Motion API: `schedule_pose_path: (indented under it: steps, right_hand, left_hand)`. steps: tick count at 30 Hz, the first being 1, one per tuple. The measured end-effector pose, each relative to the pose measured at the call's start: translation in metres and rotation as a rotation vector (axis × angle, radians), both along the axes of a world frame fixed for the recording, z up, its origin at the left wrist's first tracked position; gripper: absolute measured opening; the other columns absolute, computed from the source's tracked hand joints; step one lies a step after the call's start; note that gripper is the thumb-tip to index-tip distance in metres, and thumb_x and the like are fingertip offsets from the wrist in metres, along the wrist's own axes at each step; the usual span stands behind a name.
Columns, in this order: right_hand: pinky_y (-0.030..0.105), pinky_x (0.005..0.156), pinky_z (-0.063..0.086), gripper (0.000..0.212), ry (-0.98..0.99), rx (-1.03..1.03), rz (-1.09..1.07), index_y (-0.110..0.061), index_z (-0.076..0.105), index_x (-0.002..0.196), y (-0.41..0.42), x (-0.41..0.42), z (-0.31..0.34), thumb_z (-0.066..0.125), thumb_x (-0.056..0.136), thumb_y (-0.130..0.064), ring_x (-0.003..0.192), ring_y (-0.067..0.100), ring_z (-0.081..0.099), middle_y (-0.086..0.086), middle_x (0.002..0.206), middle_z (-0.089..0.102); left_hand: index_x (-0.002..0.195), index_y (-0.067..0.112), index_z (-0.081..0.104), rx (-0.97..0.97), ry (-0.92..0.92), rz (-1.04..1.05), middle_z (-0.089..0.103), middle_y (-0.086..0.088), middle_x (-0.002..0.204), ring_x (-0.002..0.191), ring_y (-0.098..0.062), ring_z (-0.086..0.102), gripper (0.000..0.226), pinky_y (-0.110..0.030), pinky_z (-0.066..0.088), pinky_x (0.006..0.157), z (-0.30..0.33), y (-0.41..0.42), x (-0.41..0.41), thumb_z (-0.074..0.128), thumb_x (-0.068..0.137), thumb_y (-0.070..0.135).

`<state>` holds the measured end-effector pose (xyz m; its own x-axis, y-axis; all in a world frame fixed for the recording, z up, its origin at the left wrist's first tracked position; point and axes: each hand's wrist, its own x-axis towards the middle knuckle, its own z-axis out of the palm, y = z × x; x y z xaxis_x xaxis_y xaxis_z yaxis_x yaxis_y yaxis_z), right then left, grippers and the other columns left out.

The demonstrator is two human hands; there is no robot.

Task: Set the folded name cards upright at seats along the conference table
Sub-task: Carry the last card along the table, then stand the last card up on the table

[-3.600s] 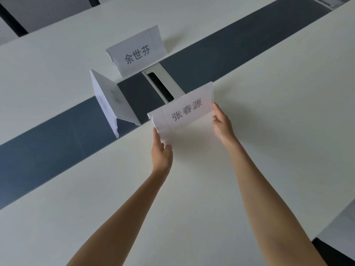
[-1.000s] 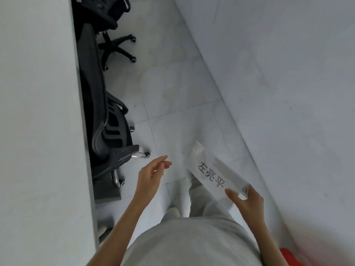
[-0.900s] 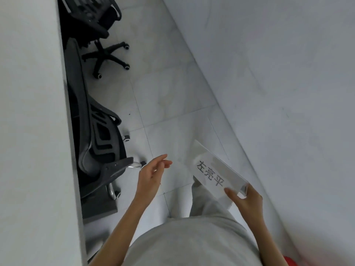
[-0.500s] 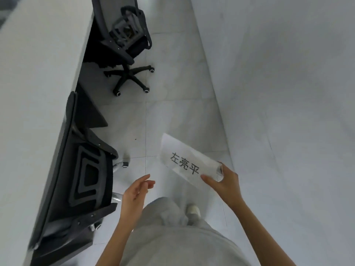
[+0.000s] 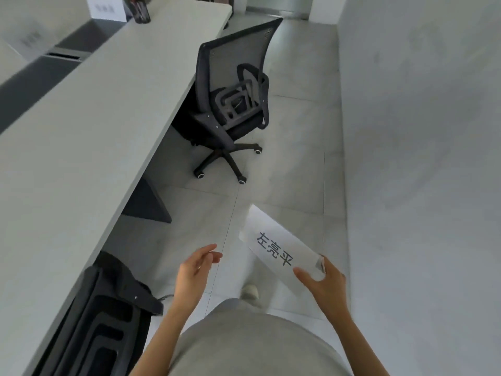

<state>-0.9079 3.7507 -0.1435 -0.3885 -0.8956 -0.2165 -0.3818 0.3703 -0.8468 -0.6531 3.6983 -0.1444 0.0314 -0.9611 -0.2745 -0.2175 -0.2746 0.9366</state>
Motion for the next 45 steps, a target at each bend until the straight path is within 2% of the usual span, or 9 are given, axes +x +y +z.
schedule_pose_path:
  steps: [5, 11, 15, 23, 30, 33, 36, 38, 45]
  right_hand:
    - [0.037, 0.084, 0.054, 0.041, 0.022, 0.024, 0.003, -0.024, 0.061, 0.104, -0.094, -0.029, 0.001, 0.077, 0.067, -0.033, 0.094, 0.017, 0.064, -0.012, 0.088, 0.067]
    - [0.016, 0.071, 0.048, 0.039, 0.057, -0.011, 0.193, -0.022, 0.059, 0.105, -0.258, -0.042, -0.009, 0.076, 0.069, -0.026, 0.089, 0.016, 0.062, -0.005, 0.094, 0.068]
    - [0.007, 0.058, 0.047, 0.035, 0.041, -0.032, 0.453, -0.028, 0.056, 0.098, -0.394, -0.019, -0.005, 0.076, 0.069, -0.026, 0.081, 0.013, 0.062, -0.008, 0.090, 0.065]
    - [0.019, 0.081, 0.051, 0.038, -0.172, -0.098, 1.014, -0.040, 0.060, 0.100, -0.607, 0.112, 0.039, 0.071, 0.063, -0.042, 0.095, -0.001, 0.063, -0.026, 0.092, 0.068]
    - [0.004, 0.070, 0.043, 0.028, -0.288, -0.139, 1.178, -0.041, 0.059, 0.083, -0.685, 0.252, 0.049, 0.069, 0.057, -0.045, 0.082, -0.014, 0.060, -0.027, 0.081, 0.065]
    - [0.010, 0.074, 0.046, 0.030, -0.322, -0.098, 1.206, -0.038, 0.061, 0.082, -0.705, 0.298, 0.046, 0.069, 0.055, -0.047, 0.084, -0.009, 0.062, -0.027, 0.079, 0.069]
    - [0.025, 0.081, 0.051, 0.032, -0.340, -0.041, 1.245, -0.031, 0.065, 0.082, -0.725, 0.332, 0.045, 0.072, 0.054, -0.043, 0.089, 0.003, 0.065, -0.020, 0.085, 0.072]
    - [0.036, 0.085, 0.052, 0.035, -0.356, -0.001, 1.272, -0.026, 0.066, 0.085, -0.739, 0.353, 0.045, 0.073, 0.054, -0.041, 0.092, 0.010, 0.066, -0.009, 0.091, 0.072]
    - [0.036, 0.087, 0.049, 0.040, -0.274, 0.112, 1.400, -0.027, 0.064, 0.088, -0.803, 0.400, 0.038, 0.072, 0.053, -0.044, 0.096, 0.012, 0.065, -0.008, 0.097, 0.071]
  left_hand:
    - [0.102, 0.019, 0.060, -0.081, -0.040, -0.059, 0.067, 0.009, 0.088, 0.080, 0.006, 0.062, 0.022, -0.009, 0.047, 0.077, 0.025, -0.133, -0.020, 0.045, 0.091, 0.007]
    - [0.100, 0.022, 0.061, -0.095, -0.039, 0.074, 0.068, 0.006, 0.089, 0.082, 0.001, 0.062, 0.023, -0.008, 0.046, 0.077, 0.022, -0.259, -0.028, 0.045, 0.091, 0.009]
    - [0.094, 0.034, 0.060, -0.033, -0.062, 0.277, 0.069, 0.002, 0.090, 0.084, -0.006, 0.063, 0.030, -0.021, 0.048, 0.082, 0.012, -0.317, -0.016, 0.044, 0.091, 0.009]
    - [0.094, 0.029, 0.064, 0.046, -0.020, 0.806, 0.073, 0.009, 0.083, 0.085, -0.007, 0.066, 0.027, -0.023, 0.052, 0.083, 0.019, -0.369, 0.020, 0.046, 0.090, 0.010]
    - [0.093, 0.029, 0.061, -0.017, -0.066, 1.038, 0.072, 0.016, 0.078, 0.078, 0.001, 0.064, 0.030, -0.021, 0.051, 0.076, 0.025, -0.415, 0.110, 0.044, 0.090, 0.005]
    - [0.105, 0.018, 0.058, -0.046, -0.143, 1.089, 0.067, 0.003, 0.094, 0.086, -0.004, 0.063, 0.026, -0.030, 0.049, 0.082, 0.030, -0.448, 0.170, 0.045, 0.089, 0.002]
    - [0.123, 0.006, 0.049, -0.020, -0.263, 1.106, 0.057, -0.009, 0.119, 0.109, -0.023, 0.056, 0.035, -0.016, 0.044, 0.080, 0.036, -0.482, 0.222, 0.047, 0.088, 0.002]
    - [0.128, 0.004, 0.044, 0.021, -0.273, 1.104, 0.053, -0.012, 0.129, 0.117, -0.025, 0.052, 0.039, -0.021, 0.039, 0.086, 0.040, -0.503, 0.250, 0.047, 0.089, 0.006]
    - [0.097, 0.016, 0.059, 0.066, -0.156, 1.131, 0.063, -0.009, 0.097, 0.094, -0.030, 0.057, 0.031, -0.044, 0.045, 0.086, 0.029, -0.550, 0.294, 0.039, 0.075, 0.027]
